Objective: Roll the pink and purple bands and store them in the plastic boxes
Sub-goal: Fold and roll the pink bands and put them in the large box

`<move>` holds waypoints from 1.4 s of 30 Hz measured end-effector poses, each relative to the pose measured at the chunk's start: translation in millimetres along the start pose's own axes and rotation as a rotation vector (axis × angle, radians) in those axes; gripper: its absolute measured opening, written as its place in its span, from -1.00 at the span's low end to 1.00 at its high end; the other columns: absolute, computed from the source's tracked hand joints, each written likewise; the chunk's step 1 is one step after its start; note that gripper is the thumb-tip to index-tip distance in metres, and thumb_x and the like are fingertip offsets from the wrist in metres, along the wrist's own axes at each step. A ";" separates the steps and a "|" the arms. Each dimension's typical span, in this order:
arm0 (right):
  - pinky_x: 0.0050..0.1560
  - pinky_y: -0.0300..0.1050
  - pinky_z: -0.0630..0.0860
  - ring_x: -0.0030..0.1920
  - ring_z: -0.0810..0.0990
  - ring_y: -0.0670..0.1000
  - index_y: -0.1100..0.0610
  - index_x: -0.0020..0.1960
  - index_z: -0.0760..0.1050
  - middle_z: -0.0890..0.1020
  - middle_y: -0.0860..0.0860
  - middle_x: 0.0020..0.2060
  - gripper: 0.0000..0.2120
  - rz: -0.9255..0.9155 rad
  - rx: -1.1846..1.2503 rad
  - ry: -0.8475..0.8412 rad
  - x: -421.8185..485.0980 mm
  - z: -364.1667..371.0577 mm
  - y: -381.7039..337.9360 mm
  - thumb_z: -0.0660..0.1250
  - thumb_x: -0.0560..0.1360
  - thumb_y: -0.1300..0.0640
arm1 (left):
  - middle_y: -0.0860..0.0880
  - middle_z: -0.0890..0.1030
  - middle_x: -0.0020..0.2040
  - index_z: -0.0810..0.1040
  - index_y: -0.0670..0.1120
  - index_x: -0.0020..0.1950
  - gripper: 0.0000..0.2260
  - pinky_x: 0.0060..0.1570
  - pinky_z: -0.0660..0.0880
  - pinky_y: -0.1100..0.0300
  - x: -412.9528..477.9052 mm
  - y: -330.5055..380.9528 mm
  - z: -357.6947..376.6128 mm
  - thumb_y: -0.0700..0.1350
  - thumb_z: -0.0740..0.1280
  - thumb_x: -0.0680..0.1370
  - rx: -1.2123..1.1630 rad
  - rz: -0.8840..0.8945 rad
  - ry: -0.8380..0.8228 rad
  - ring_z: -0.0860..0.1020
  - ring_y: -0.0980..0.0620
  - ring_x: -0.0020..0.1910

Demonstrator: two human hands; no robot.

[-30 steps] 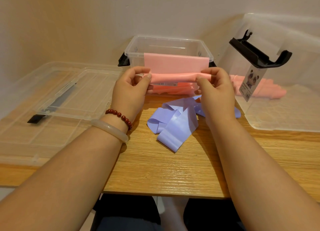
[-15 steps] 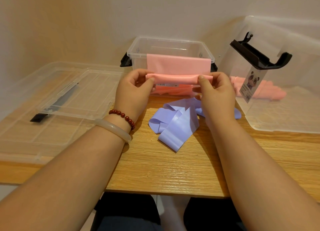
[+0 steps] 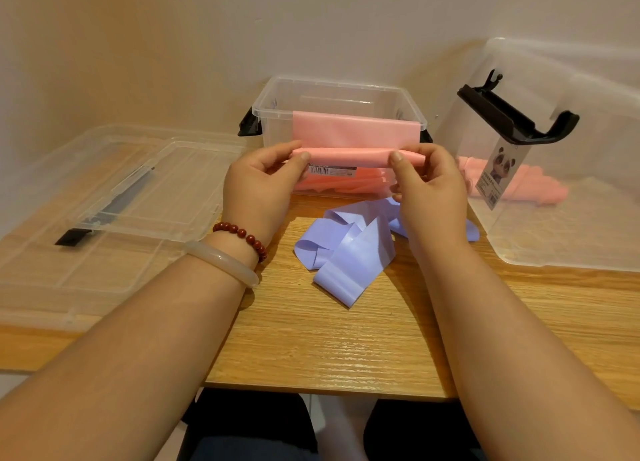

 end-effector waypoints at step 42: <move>-0.28 -0.24 0.55 -0.29 0.64 -0.08 0.05 0.04 0.54 0.66 0.04 -0.14 -0.92 0.071 0.141 0.013 2.4 -1.9 1.8 0.29 0.60 0.19 | 0.03 0.64 -0.09 0.61 -0.06 0.07 -0.88 -0.12 0.56 0.32 -2.0 3.4 2.9 -0.21 0.33 0.58 -0.017 0.057 0.006 0.64 0.19 -0.22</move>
Point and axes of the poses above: each hand's wrist, its own x-axis towards the middle knuckle, its own z-axis out of the palm, y = z × x, the point moved 2 cm from there along x, towards the middle knuckle
